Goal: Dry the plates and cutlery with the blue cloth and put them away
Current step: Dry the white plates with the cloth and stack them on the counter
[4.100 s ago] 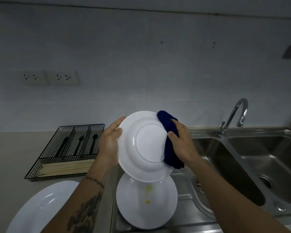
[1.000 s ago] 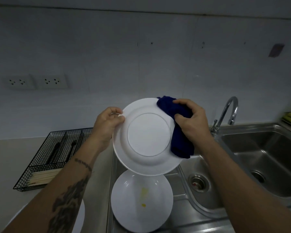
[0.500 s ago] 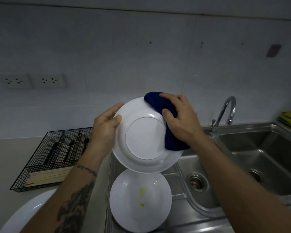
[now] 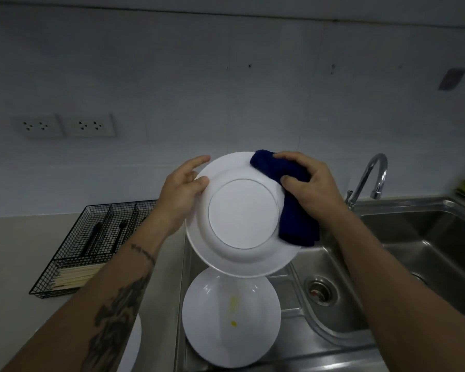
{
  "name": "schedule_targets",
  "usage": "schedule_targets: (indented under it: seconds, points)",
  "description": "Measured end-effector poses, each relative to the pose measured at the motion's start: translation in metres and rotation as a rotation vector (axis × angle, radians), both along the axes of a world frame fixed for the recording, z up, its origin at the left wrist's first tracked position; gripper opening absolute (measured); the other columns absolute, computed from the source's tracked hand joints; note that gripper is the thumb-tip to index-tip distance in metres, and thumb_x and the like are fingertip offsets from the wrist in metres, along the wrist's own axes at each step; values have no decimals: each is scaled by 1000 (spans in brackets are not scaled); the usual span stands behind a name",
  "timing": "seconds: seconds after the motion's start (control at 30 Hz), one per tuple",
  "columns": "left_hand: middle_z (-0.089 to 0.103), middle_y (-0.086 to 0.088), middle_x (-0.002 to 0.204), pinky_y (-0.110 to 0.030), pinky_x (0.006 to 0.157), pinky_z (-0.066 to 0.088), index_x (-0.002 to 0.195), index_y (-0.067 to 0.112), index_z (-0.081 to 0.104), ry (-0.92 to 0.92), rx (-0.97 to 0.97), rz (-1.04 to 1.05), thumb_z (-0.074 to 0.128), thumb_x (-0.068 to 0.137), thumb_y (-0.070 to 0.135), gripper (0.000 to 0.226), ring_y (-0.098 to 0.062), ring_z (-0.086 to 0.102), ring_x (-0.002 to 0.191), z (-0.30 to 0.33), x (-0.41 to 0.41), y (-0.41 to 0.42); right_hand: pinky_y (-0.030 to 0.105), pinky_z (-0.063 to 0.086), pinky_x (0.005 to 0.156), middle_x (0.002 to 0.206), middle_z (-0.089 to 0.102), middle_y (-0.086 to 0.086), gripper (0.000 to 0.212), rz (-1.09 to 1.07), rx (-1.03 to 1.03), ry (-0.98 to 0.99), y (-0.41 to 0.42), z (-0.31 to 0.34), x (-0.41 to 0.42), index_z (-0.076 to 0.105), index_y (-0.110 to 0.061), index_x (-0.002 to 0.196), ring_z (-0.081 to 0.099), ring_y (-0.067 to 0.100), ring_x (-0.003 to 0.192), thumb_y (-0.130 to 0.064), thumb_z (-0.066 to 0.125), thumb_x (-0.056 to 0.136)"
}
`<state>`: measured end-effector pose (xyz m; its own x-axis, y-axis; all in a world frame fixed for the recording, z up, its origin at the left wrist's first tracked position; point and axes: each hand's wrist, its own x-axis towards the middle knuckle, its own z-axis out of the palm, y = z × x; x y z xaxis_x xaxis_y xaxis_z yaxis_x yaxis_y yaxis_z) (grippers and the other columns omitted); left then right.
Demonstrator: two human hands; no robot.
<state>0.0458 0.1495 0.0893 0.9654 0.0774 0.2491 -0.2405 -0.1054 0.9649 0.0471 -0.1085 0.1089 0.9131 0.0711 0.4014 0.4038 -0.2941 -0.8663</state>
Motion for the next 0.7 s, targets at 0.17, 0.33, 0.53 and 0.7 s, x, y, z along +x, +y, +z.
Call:
schedule_targets:
  seconds: [0.17, 0.33, 0.53, 0.7]
  points:
    - [69, 3, 120, -31, 94, 52, 126, 27, 66, -30, -22, -26, 56, 95, 3, 40, -16, 65, 109, 1, 0, -9, 31, 43, 97, 124, 57, -7, 47, -42, -369, -99, 8, 17, 13, 58, -43, 131, 56, 13, 110, -23, 56, 88]
    - [69, 7, 123, -36, 98, 53, 112, 35, 71, -24, -206, 85, 54, 95, 1, 41, -16, 65, 113, -14, -3, -11, 28, 41, 93, 125, 45, -4, 48, -146, -440, -171, 19, -5, 11, 45, -37, 146, 51, 14, 107, -34, 44, 98]
    - [70, 2, 122, -45, 97, 53, 116, 30, 71, 75, -427, 211, 50, 94, 1, 43, -26, 65, 115, -37, -9, 2, 34, 38, 104, 134, 39, -2, 49, -167, -278, -24, 16, -62, -6, 36, -42, 148, 46, 14, 114, -35, 36, 99]
    - [71, 8, 116, -41, 93, 55, 114, 32, 73, 121, -259, 104, 50, 94, 2, 42, -19, 68, 107, -35, -19, -24, 35, 31, 105, 137, 42, 1, 55, -191, -535, -66, 20, -31, 7, 46, -37, 145, 37, 24, 121, -41, 32, 93]
